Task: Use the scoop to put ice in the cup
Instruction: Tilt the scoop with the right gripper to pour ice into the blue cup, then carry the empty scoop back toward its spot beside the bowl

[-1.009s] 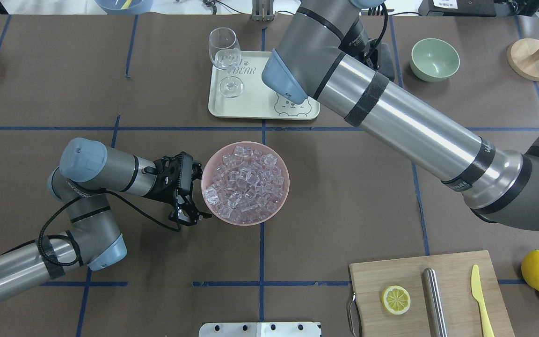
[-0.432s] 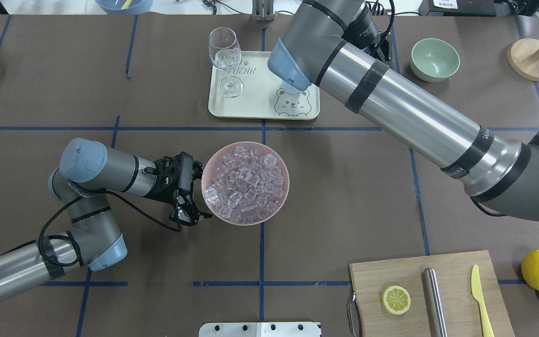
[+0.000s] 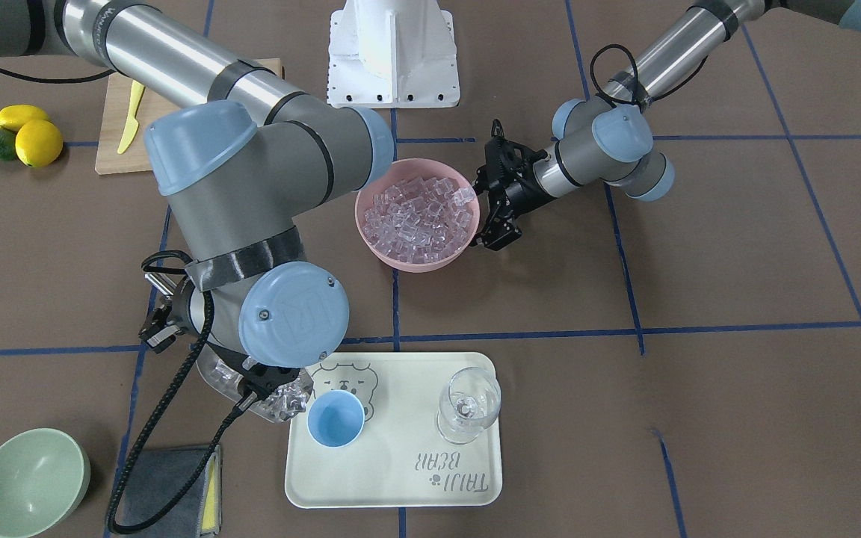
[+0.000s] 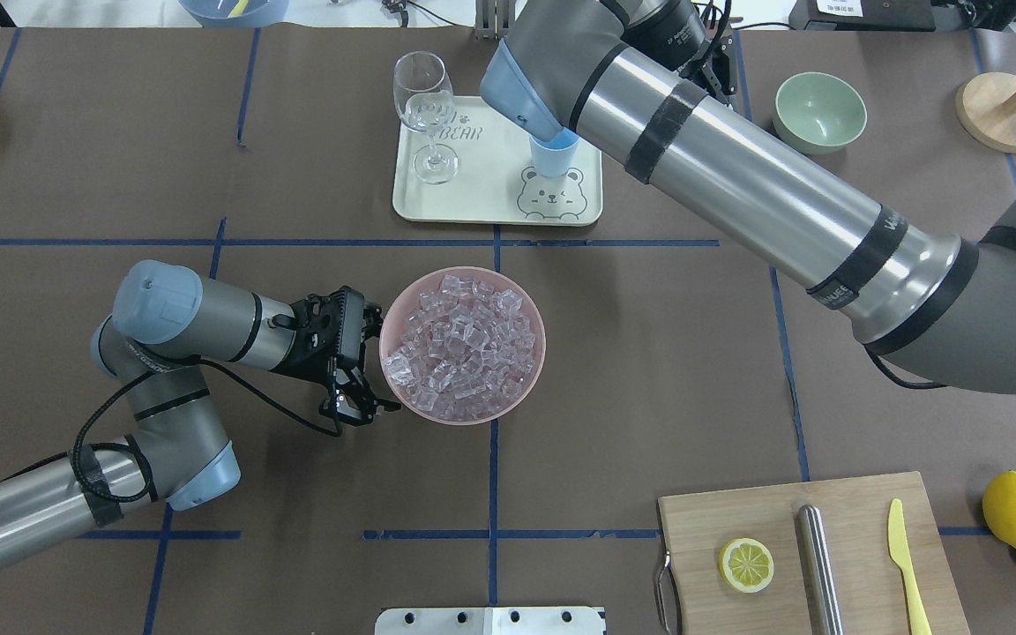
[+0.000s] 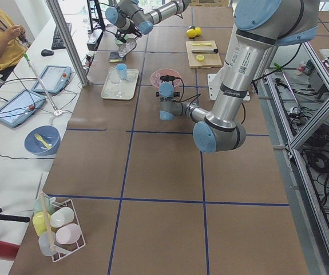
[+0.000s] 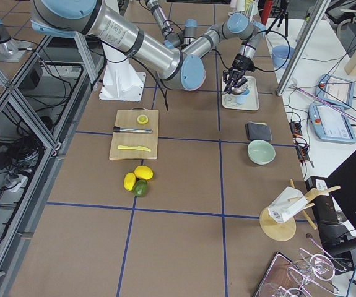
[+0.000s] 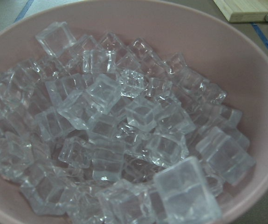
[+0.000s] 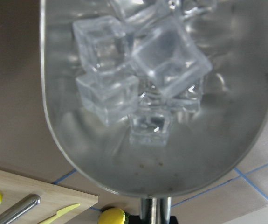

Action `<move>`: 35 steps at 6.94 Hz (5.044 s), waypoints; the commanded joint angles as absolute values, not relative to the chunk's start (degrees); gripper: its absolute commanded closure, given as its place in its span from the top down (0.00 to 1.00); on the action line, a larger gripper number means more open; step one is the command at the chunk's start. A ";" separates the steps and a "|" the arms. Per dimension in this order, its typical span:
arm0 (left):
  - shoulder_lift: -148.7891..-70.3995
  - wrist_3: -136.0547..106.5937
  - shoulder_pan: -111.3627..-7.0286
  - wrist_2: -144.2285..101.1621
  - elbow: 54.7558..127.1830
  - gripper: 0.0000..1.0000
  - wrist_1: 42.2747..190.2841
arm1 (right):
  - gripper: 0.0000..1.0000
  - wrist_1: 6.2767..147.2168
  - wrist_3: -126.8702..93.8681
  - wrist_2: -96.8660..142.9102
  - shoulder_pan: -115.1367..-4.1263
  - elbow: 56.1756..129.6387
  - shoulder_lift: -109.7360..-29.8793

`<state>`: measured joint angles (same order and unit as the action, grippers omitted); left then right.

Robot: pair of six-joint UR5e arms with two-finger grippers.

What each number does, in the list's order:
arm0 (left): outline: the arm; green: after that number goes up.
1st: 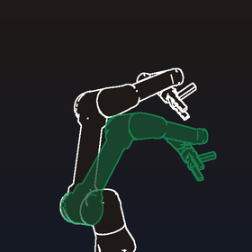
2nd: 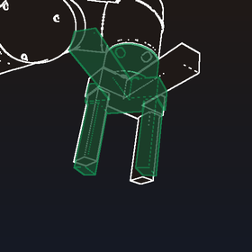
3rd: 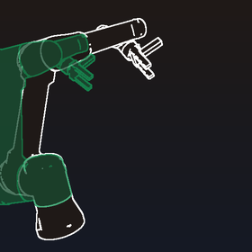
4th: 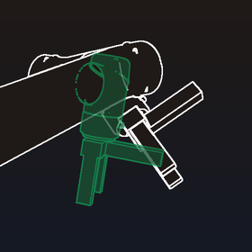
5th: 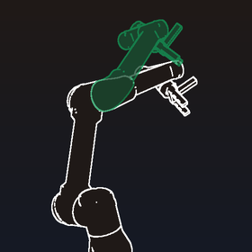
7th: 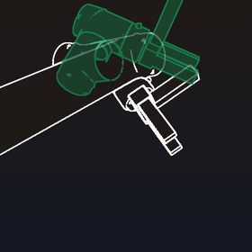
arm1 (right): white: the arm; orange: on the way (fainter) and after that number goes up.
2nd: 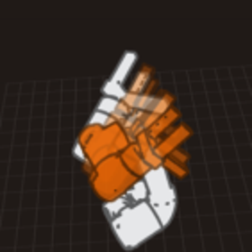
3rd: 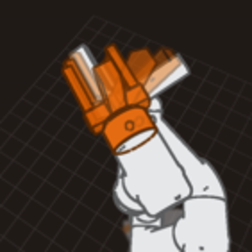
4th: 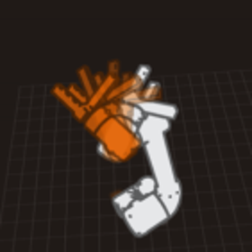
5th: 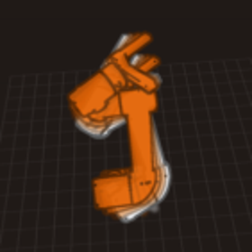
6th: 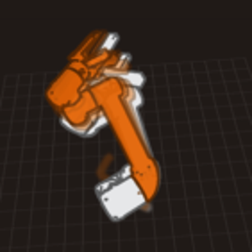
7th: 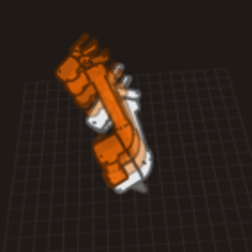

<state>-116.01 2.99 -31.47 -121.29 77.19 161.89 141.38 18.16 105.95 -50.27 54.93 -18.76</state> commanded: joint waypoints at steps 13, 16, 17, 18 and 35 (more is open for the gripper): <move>-115.93 2.99 -31.46 -121.20 77.17 1.00 161.89 | 0.00 149.50 25.22 100.72 -50.36 52.47 -15.12; -115.93 2.99 -31.55 -121.20 77.08 1.00 161.89 | 0.00 149.50 25.22 100.90 -50.36 52.64 -15.12; -115.93 2.99 -31.55 -121.20 77.08 1.00 161.89 | 0.00 149.50 25.22 100.99 -50.36 52.82 -15.12; -115.93 2.99 -31.55 -121.20 77.17 1.00 161.89 | 0.00 149.50 25.22 101.25 -50.36 53.00 -15.12; -115.93 2.90 -31.90 -121.20 76.99 1.00 162.16 | 0.00 115.82 -32.73 133.25 -52.77 119.80 -87.87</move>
<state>-115.93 2.90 -31.92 -121.20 77.01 162.16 124.72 -26.21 133.47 -56.04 120.14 -83.78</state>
